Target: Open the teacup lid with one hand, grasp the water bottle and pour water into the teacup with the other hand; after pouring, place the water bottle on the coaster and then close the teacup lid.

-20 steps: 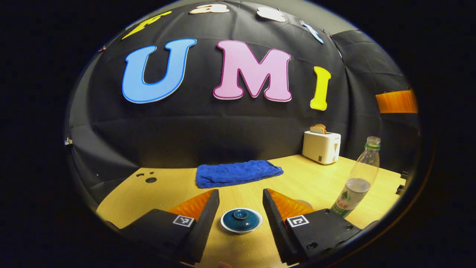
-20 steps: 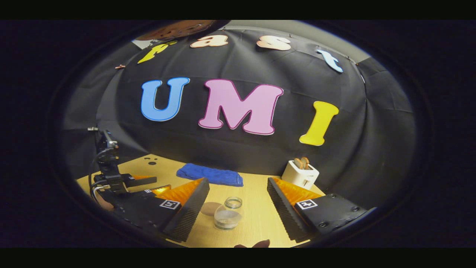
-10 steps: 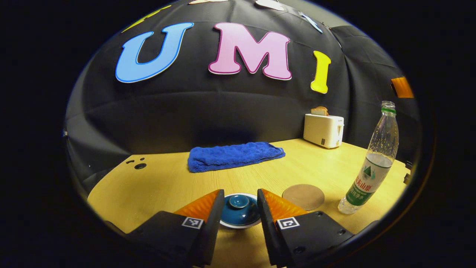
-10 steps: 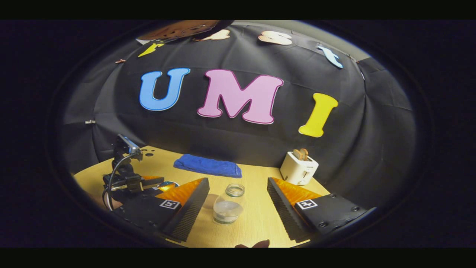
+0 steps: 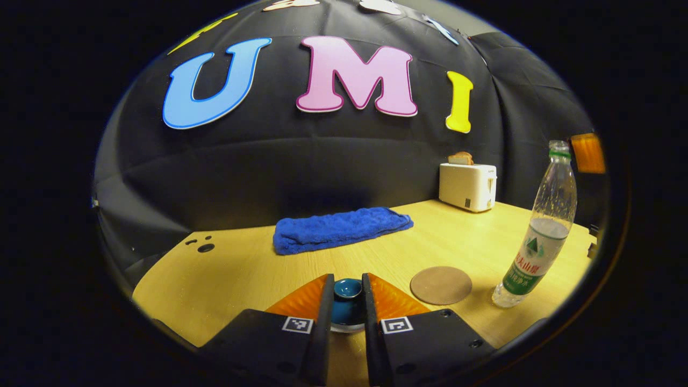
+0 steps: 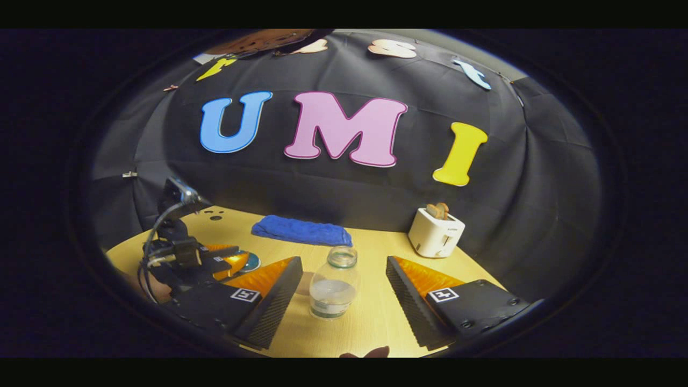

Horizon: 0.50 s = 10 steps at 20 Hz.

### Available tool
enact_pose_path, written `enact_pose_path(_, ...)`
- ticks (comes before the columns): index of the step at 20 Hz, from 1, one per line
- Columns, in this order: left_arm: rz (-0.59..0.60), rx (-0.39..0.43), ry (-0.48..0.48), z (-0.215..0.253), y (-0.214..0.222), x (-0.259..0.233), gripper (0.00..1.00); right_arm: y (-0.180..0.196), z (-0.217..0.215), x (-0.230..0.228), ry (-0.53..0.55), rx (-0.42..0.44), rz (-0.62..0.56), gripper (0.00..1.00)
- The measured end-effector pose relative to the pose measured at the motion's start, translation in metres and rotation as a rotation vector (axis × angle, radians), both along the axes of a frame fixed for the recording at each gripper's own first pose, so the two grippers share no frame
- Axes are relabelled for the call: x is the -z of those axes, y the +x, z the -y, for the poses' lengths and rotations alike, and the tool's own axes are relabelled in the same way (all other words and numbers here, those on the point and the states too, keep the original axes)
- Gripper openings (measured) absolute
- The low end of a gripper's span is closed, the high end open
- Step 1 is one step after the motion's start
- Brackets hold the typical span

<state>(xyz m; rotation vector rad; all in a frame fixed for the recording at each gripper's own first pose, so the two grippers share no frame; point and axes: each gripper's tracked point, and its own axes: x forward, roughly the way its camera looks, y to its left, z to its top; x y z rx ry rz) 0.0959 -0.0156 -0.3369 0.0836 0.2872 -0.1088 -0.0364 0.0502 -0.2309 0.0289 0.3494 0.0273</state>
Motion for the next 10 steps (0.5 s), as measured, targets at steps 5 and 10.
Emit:
enact_pose_path(5, 0.027, -0.003, -0.030, -0.007, -0.010, -0.035, 0.31, -0.007, -0.013, 0.047, 0.053, -0.009, -0.038, 0.97)
enact_pose_path(10, 0.029, -0.023, -0.032, -0.022, -0.022, -0.050, 0.28, 0.000, -0.017, 0.098, 0.090, 0.014, -0.082, 0.97)
